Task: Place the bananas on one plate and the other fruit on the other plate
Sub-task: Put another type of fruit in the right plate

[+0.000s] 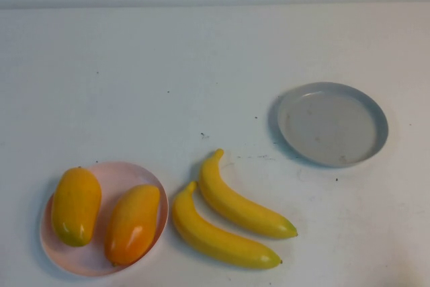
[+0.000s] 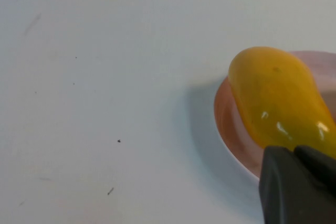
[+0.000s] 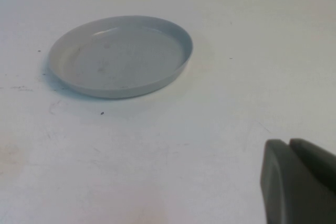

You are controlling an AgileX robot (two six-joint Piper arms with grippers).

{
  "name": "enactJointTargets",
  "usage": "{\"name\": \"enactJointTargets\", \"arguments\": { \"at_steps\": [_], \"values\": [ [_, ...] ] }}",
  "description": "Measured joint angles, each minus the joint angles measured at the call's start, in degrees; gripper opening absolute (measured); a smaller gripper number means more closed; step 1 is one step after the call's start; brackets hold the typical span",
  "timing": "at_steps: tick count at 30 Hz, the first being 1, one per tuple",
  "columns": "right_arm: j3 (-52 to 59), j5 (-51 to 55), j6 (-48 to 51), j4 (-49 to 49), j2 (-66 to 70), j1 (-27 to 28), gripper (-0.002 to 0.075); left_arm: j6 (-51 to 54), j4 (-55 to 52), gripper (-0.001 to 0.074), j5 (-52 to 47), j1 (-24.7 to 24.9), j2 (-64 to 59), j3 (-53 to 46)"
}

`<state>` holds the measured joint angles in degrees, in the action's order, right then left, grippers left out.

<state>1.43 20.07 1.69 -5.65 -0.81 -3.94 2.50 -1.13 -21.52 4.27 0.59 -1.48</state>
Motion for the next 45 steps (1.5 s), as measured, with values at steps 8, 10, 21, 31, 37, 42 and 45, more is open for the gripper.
{"name": "enactJointTargets", "arguments": {
  "at_steps": [8,10,21,31,37,42,45],
  "values": [
    [0.0,0.0,0.0,0.0,0.0,0.0,-0.0018,0.0,0.0,0.0000,0.0,0.0,0.0,0.0],
    [0.0,0.0,0.0,0.0,0.0,0.0,-0.0018,0.0,0.0,0.0000,0.0,0.0,0.0,0.0],
    [0.0,0.0,0.0,0.0,0.0,0.0,-0.0018,0.0,0.0,0.0000,0.0,0.0,0.0,0.0],
    [0.0,-3.4,0.0,-2.3,0.0,0.0,-0.0018,0.0,0.0,0.0000,0.0,0.0,0.0,0.0],
    [0.0,-15.0,0.0,-19.0,0.0,0.0,-0.0018,0.0,0.0,0.0000,0.0,0.0,0.0,0.0],
    [0.0,-21.8,0.0,-34.7,0.0,0.0,-0.0018,0.0,0.0,0.0000,0.0,0.0,0.0,0.0],
    [-1.5,-16.2,0.0,-38.2,0.0,0.0,-0.0018,0.0,0.0,0.0000,0.0,0.0,0.0,0.0]
  ]
}}
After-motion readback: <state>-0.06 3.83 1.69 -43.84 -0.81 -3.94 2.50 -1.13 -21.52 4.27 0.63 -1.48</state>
